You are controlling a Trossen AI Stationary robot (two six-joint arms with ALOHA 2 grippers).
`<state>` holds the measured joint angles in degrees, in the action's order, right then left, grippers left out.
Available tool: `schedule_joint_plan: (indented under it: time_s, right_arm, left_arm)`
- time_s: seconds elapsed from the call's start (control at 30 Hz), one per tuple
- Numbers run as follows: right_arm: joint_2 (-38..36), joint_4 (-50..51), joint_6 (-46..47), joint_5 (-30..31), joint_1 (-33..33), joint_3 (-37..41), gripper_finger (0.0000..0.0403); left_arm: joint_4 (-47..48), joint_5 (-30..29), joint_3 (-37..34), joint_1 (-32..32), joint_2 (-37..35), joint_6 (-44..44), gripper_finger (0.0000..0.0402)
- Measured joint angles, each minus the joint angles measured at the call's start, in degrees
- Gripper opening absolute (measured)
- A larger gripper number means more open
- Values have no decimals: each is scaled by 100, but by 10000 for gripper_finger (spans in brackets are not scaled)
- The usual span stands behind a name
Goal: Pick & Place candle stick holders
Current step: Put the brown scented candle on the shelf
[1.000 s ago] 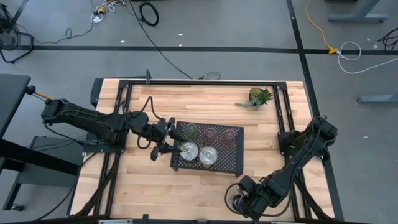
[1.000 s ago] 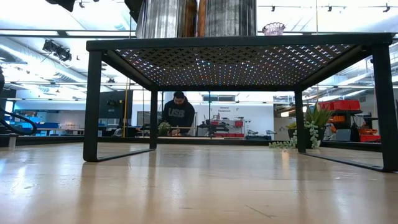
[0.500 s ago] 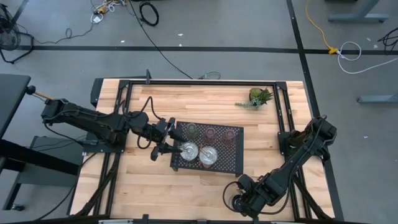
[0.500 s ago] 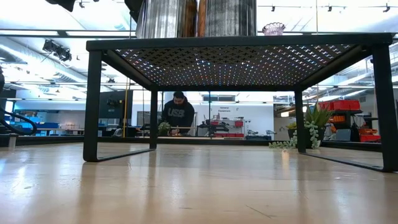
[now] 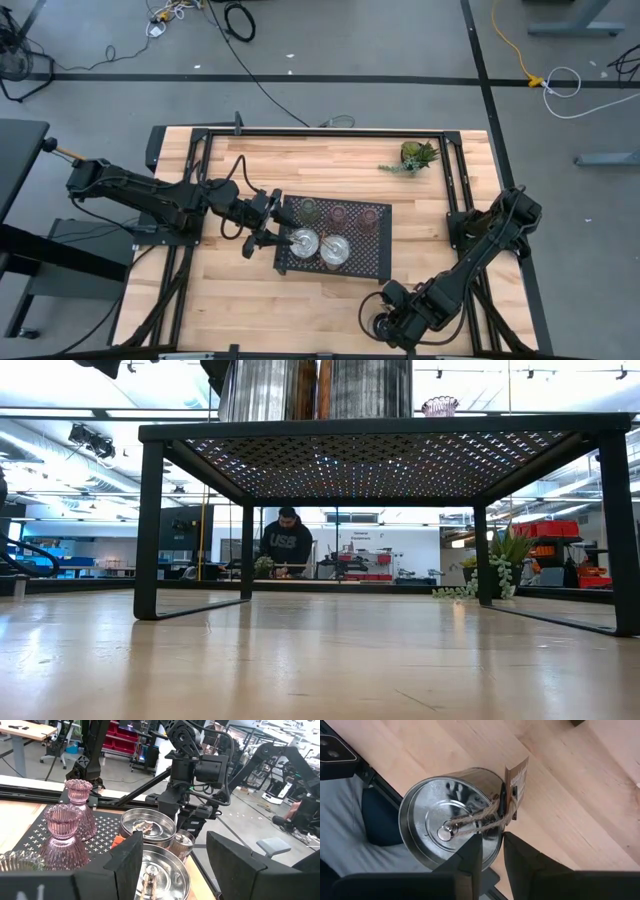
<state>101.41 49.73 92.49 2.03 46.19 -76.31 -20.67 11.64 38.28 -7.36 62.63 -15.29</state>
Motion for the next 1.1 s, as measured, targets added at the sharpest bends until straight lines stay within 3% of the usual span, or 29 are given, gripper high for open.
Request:
schedule_joint_plan:
  time_s: [0.4,0.6,1.1]
  right_arm:
    - [-37,-430,-59,-148,-31,349,71]
    - [-31,-408,-159,-251,-41,351,10]
    - [-517,-43,-649,-557,-408,400,1]
  left_arm:
    - [-2,-1,0,-2,0,-2,222]
    - [-2,0,0,-2,0,0,222]
    - [-2,0,0,-1,0,48,222]
